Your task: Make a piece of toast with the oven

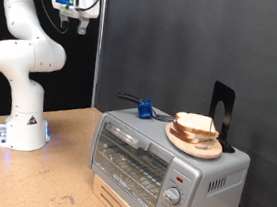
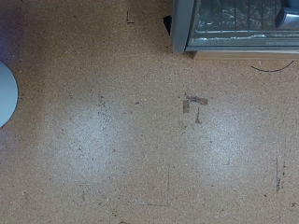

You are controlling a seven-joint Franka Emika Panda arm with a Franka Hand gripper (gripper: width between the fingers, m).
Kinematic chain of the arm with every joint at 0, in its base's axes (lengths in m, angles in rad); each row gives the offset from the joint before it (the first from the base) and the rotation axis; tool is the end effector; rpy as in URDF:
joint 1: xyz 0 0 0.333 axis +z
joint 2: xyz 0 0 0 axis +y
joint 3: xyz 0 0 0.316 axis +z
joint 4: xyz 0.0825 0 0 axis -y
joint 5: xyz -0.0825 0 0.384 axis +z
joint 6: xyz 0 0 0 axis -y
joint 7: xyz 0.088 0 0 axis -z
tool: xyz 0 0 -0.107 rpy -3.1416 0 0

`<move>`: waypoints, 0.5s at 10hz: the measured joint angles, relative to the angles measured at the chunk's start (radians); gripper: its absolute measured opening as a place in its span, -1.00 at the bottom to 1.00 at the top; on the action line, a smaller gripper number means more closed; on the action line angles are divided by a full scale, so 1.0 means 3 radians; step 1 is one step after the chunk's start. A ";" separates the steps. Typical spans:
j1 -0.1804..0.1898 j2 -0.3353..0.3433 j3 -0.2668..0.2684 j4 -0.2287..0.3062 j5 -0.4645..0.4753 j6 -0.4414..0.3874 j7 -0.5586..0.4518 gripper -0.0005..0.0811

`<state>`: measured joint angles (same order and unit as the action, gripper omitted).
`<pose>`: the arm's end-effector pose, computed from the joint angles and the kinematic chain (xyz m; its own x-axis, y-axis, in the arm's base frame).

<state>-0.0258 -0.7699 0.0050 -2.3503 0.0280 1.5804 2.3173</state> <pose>0.3121 -0.0031 0.5891 -0.6954 -0.7184 -0.0180 -0.7186 0.6952 0.0167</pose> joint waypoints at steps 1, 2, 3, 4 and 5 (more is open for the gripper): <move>0.0000 0.0001 0.0000 0.0000 0.0016 0.0001 -0.0017 0.99; 0.0006 0.0006 -0.0001 0.0006 0.0047 0.0004 -0.0114 0.99; 0.0037 0.0018 -0.0004 0.0026 0.0067 0.0018 -0.0322 0.99; 0.0118 0.0046 -0.0019 0.0069 0.0091 0.0014 -0.0664 0.99; 0.0210 0.0099 -0.0031 0.0142 0.0089 -0.0011 -0.1000 0.99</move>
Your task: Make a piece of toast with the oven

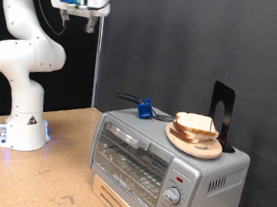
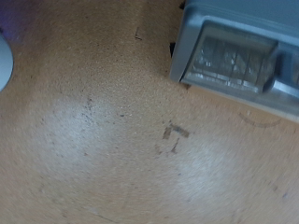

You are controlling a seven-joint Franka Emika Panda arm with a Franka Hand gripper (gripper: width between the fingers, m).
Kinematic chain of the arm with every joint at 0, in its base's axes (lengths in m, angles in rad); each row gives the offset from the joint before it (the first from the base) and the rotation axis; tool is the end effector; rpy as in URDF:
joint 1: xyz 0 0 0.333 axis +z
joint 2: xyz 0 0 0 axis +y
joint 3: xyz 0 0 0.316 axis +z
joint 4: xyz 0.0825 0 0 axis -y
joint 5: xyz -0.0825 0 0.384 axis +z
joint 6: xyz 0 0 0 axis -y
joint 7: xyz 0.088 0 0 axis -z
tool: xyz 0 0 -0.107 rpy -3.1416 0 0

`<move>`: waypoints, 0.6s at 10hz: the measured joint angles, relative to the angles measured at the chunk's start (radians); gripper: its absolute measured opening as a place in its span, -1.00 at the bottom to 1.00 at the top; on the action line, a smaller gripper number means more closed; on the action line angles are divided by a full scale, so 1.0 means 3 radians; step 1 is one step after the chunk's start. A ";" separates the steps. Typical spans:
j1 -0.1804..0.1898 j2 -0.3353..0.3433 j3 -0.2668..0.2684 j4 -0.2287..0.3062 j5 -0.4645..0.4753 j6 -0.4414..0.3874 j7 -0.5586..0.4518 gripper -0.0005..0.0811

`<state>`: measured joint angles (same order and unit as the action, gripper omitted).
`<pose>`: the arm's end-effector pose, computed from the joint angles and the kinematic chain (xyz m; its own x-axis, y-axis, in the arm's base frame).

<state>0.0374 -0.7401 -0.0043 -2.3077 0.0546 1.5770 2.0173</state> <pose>0.3202 0.0160 0.5997 -0.4006 -0.9146 -0.0559 -0.9162 0.4003 0.0164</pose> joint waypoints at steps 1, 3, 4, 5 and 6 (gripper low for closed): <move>0.0084 0.0086 0.0006 0.0092 -0.0042 0.0021 -0.0333 0.99; 0.0128 0.0208 0.0007 0.0183 -0.0074 0.0024 -0.0492 0.99; 0.0139 0.0198 -0.0003 0.0178 -0.0039 0.0018 -0.0600 0.99; 0.0182 0.0198 -0.0022 0.0179 -0.0010 0.0055 -0.0865 0.99; 0.0253 0.0199 -0.0058 0.0179 0.0009 0.0116 -0.1233 0.99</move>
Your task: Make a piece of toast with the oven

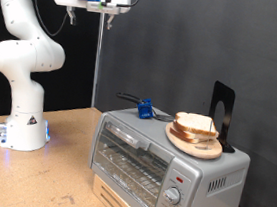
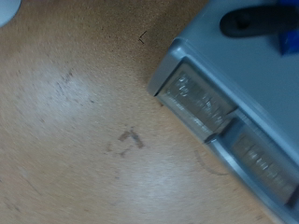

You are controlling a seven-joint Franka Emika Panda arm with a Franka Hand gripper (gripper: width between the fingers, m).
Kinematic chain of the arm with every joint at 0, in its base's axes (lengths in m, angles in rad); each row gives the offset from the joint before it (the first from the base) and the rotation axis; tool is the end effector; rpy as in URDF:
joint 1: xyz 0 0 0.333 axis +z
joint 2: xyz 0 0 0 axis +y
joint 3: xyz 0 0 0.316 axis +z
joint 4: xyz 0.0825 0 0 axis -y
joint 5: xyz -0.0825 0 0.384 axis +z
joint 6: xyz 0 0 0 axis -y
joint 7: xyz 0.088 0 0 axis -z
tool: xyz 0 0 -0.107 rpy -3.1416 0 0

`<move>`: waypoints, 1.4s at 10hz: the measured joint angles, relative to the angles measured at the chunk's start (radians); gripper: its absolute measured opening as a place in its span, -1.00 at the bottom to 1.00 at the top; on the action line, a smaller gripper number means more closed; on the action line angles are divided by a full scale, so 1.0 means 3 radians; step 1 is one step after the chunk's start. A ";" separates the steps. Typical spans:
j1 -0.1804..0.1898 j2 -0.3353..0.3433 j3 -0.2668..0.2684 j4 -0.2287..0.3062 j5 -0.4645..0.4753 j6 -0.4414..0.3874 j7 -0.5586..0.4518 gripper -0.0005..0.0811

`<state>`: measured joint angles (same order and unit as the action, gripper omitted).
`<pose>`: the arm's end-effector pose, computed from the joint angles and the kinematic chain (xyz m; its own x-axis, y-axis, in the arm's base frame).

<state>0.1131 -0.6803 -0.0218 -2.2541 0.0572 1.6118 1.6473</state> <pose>0.3399 0.0349 0.6085 0.0193 -0.9971 -0.0735 -0.9993 -0.0169 -0.0322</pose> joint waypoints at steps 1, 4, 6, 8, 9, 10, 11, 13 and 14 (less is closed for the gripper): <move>0.0074 0.0007 -0.0044 0.0003 0.0002 0.0010 -0.0382 0.99; 0.0170 0.0065 -0.0129 0.0011 -0.0010 0.0009 -0.0925 0.99; 0.0252 0.0029 -0.0150 0.0055 -0.0008 -0.0236 -0.1464 0.99; 0.0349 0.0019 -0.0282 0.0023 0.0009 -0.0165 -0.2086 0.99; 0.0317 0.0050 -0.0313 -0.0087 0.0002 0.0193 -0.2047 0.99; 0.0260 0.0116 -0.0313 -0.0213 0.0001 0.0557 -0.1887 0.99; 0.0214 0.0208 -0.0314 -0.0294 0.0001 0.0820 -0.1776 0.99; 0.0154 0.0458 -0.0327 -0.0339 -0.0010 0.1111 -0.1649 0.99; 0.0129 0.0580 -0.0312 -0.0315 -0.0018 0.1199 -0.1546 0.99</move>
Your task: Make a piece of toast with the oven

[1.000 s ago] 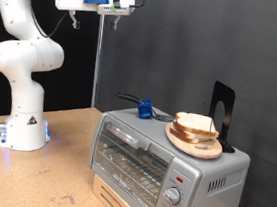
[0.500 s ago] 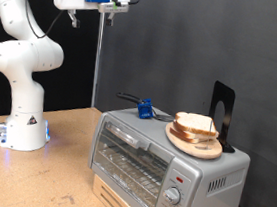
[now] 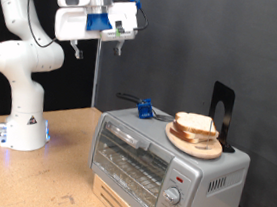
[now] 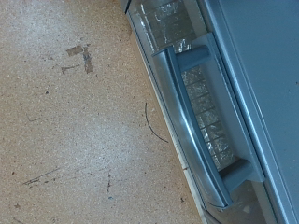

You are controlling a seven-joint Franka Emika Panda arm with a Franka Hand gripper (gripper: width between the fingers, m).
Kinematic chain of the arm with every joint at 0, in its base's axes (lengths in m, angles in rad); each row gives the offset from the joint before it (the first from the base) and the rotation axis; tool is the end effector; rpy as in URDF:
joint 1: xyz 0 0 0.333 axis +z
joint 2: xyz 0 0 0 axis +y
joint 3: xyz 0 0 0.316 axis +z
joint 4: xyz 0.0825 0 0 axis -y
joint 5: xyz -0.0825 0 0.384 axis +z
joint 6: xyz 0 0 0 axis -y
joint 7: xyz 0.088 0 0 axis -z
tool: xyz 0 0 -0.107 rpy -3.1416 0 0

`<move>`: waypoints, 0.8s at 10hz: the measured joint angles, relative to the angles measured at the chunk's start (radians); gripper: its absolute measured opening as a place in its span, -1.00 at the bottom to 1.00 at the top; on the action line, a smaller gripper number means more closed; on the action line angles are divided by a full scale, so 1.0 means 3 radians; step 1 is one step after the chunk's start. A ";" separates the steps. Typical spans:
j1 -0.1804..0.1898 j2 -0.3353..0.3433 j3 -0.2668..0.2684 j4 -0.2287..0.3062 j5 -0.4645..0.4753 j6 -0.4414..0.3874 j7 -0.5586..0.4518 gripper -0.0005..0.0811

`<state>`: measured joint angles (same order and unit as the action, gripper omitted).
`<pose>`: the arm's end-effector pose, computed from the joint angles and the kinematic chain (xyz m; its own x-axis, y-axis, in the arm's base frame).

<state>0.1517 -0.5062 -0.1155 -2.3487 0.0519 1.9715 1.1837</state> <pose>0.4125 0.0132 0.5298 0.4080 -0.9115 -0.0510 -0.9049 -0.3964 -0.1547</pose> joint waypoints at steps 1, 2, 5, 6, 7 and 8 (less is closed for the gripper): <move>0.0003 -0.0018 -0.0001 -0.0001 0.0001 -0.0010 -0.0039 0.99; 0.0037 -0.0037 -0.0034 0.0012 0.0025 -0.0146 -0.0336 0.99; 0.0107 -0.0013 -0.0207 0.0042 0.0102 -0.0340 -0.1155 0.99; 0.0104 0.0053 -0.0238 0.0044 0.0103 -0.0316 -0.1218 0.99; 0.0093 0.0160 -0.0255 0.0046 0.0091 -0.0208 -0.1225 0.99; 0.0078 0.0290 -0.0261 0.0050 0.0057 -0.0031 -0.1204 0.99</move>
<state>0.1752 -0.4191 -0.1938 -2.3336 0.0689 1.9621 0.8223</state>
